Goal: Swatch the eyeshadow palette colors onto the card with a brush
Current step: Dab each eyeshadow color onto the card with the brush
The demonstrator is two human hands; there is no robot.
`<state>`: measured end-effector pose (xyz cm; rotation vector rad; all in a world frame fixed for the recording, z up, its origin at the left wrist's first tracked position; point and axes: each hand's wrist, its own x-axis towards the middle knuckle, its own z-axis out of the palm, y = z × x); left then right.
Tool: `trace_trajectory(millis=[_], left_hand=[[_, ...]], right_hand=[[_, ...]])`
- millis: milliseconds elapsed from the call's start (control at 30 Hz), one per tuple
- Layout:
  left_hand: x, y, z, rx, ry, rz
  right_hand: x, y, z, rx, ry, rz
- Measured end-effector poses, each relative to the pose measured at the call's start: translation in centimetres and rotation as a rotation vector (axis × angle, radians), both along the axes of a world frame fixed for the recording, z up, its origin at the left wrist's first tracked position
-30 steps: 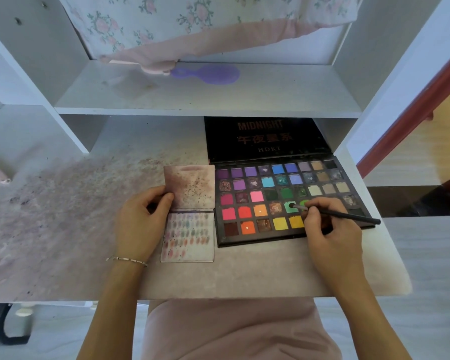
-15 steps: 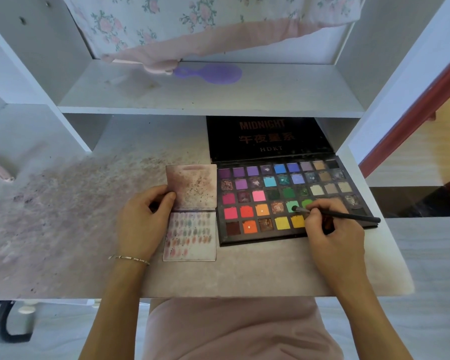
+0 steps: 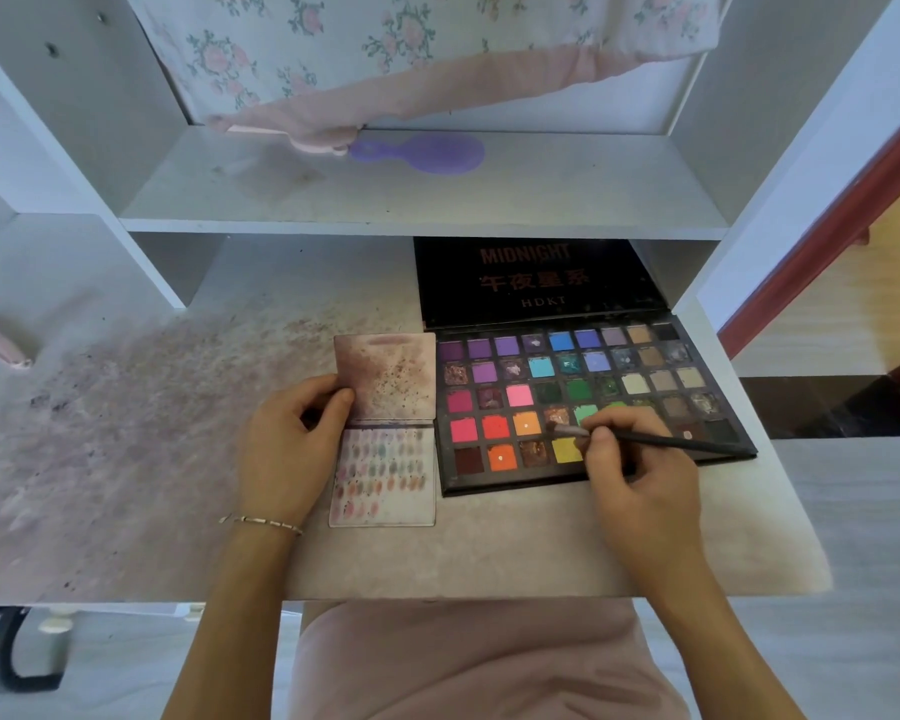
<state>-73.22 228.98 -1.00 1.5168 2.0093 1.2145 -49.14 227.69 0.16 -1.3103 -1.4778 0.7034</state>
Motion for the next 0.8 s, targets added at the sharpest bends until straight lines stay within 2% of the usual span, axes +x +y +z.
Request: trace_trajectory(millis=[167,400,800], left_hand=[[-0.1,0.1,-0.3,0.01,-0.007,-0.001],[-0.3,0.2,-0.3,0.015,0.029,-0.002],[-0.2,0.1,-0.2,0.017,-0.008,-0.004]], right_hand=[[-3.0,-1.0,-0.1,-0.001,0.008,0.213],[-6.1,-1.9,-0.6,-0.105,0.032,0.429],[-6.6,-2.2,-0.4,-0.137,-0.111,0.508]])
